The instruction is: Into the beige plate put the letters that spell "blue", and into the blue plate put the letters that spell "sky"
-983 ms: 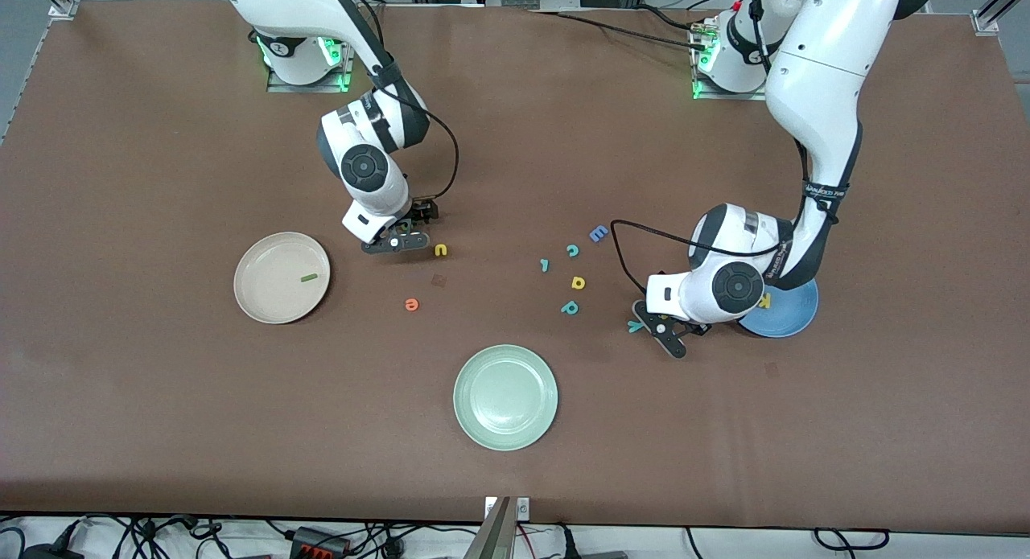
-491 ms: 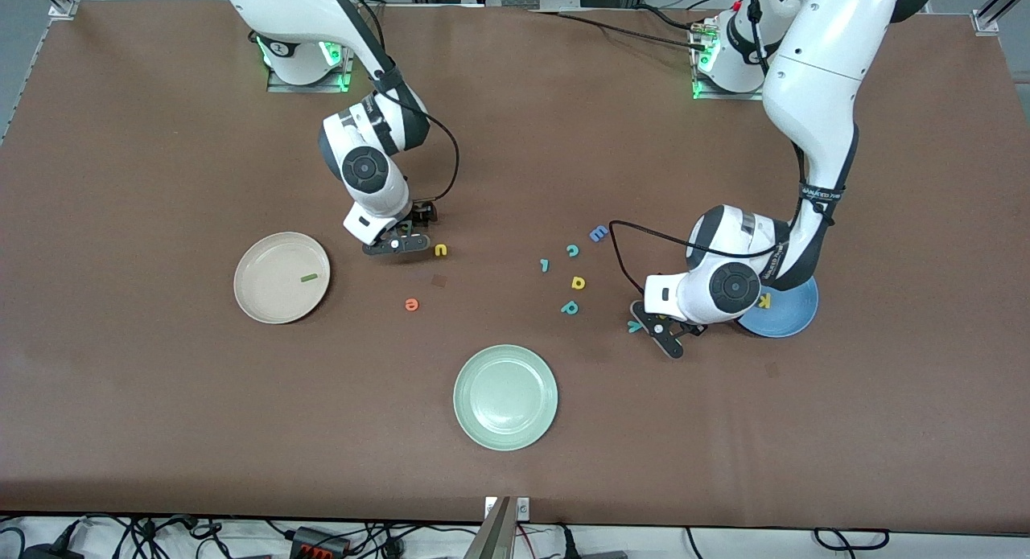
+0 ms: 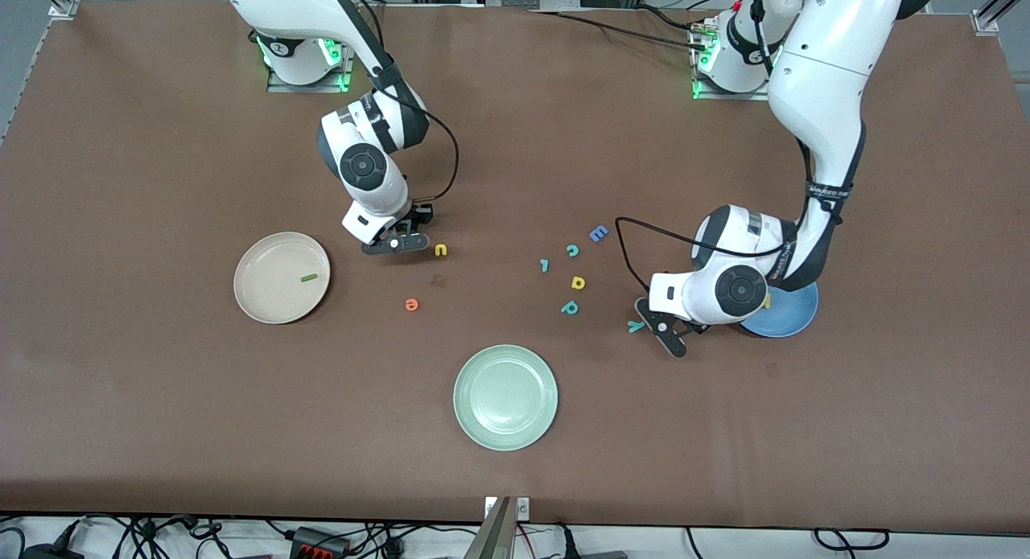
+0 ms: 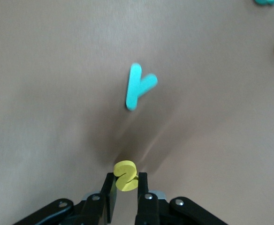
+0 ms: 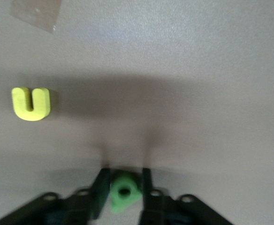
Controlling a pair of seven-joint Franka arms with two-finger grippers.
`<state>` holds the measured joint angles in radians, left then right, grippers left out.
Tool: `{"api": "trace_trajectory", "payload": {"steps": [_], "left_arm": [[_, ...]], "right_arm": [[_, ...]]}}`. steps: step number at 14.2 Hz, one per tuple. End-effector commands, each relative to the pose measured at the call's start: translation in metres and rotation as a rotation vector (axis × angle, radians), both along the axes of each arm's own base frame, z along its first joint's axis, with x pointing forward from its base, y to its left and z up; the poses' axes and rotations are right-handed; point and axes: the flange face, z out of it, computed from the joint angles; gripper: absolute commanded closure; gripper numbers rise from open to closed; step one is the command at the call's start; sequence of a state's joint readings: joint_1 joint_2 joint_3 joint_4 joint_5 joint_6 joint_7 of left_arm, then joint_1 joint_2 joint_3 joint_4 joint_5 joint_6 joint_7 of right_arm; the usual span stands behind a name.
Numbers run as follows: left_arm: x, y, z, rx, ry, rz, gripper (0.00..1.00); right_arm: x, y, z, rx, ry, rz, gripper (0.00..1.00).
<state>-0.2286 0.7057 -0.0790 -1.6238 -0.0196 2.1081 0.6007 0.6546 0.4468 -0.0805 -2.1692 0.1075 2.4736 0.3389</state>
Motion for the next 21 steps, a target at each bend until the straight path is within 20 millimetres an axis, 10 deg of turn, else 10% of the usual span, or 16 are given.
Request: {"api": "trace_trajectory", "payload": {"steps": [1, 7, 9, 10, 11, 16, 21], "left_arm": [[-0.002, 0.041, 0.033, 0.014, 0.081, 0.056, 0.92], [0.0, 0.13, 0.045, 0.044, 0.157, 0.153, 0.87], [-0.001, 0.14, 0.04, 0.049, 0.168, 0.177, 0.55], [-0.001, 0.14, 0.041, 0.049, 0.162, 0.182, 0.14], [0.001, 0.137, 0.043, 0.04, 0.153, 0.164, 0.0], [0.006, 0.077, 0.053, -0.062, 0.093, 0.149, 0.0], [0.013, 0.013, 0.02, -0.154, -0.044, 0.103, 0.0]], "right_arm": [[-0.002, -0.005, -0.009, 0.005, 0.013, 0.003, 0.77], [0.012, -0.012, 0.009, 0.021, -0.006, -0.015, 0.77], [0.011, -0.012, 0.009, 0.019, -0.002, -0.017, 0.76], [0.011, -0.011, 0.009, 0.019, -0.002, -0.024, 0.73], [0.01, -0.01, 0.01, 0.025, 0.0, -0.036, 0.7], [0.008, -0.004, 0.022, 0.083, 0.02, -0.131, 0.54], [-0.005, -0.001, 0.017, 0.048, 0.077, -0.166, 0.53]]}}
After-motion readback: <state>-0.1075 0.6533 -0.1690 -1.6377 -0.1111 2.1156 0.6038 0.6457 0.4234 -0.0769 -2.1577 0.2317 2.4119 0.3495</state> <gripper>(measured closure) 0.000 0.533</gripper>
